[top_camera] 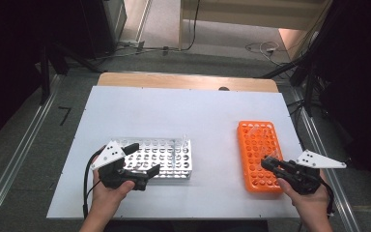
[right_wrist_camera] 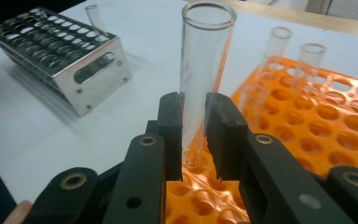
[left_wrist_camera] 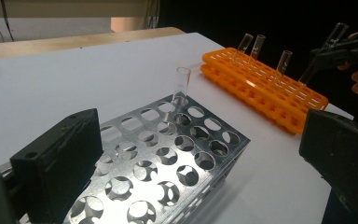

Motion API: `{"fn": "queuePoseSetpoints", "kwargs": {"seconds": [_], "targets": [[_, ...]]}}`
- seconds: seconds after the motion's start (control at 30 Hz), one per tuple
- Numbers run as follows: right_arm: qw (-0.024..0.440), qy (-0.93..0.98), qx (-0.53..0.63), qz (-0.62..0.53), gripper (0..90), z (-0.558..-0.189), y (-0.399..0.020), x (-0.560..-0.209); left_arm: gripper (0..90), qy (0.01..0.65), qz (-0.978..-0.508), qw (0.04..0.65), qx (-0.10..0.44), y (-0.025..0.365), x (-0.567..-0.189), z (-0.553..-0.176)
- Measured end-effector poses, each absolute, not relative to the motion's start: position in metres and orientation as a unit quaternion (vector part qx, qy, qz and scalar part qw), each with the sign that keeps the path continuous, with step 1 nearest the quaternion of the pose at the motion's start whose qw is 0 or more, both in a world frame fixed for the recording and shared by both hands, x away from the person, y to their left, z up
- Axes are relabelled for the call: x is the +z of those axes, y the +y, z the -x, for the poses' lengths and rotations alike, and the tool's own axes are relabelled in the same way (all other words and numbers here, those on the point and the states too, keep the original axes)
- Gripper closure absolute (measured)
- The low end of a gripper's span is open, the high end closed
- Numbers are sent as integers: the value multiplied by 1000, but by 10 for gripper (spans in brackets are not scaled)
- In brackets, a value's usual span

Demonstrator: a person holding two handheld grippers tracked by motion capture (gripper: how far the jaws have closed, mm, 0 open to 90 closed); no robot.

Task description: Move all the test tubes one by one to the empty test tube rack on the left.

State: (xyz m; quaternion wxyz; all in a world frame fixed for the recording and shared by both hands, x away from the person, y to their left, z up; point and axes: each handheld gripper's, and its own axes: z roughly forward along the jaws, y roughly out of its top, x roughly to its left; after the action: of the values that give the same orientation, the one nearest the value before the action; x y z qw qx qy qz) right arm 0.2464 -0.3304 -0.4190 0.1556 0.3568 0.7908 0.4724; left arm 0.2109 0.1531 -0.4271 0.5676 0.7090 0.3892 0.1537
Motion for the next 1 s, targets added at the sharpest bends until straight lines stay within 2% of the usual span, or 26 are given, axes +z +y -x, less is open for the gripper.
{"fn": "queuePoseSetpoints", "kwargs": {"seconds": [0.57, 1.0], "targets": [[111, 824, 470, -297, 742, -242, -266, -422, 0, 360, -723, 572, 142, 124, -422, -211], [88, 838, 469, -266, 743, -235, -237, -425, 0, 336, -736, 574, 126, 97, -421, -210]]}}
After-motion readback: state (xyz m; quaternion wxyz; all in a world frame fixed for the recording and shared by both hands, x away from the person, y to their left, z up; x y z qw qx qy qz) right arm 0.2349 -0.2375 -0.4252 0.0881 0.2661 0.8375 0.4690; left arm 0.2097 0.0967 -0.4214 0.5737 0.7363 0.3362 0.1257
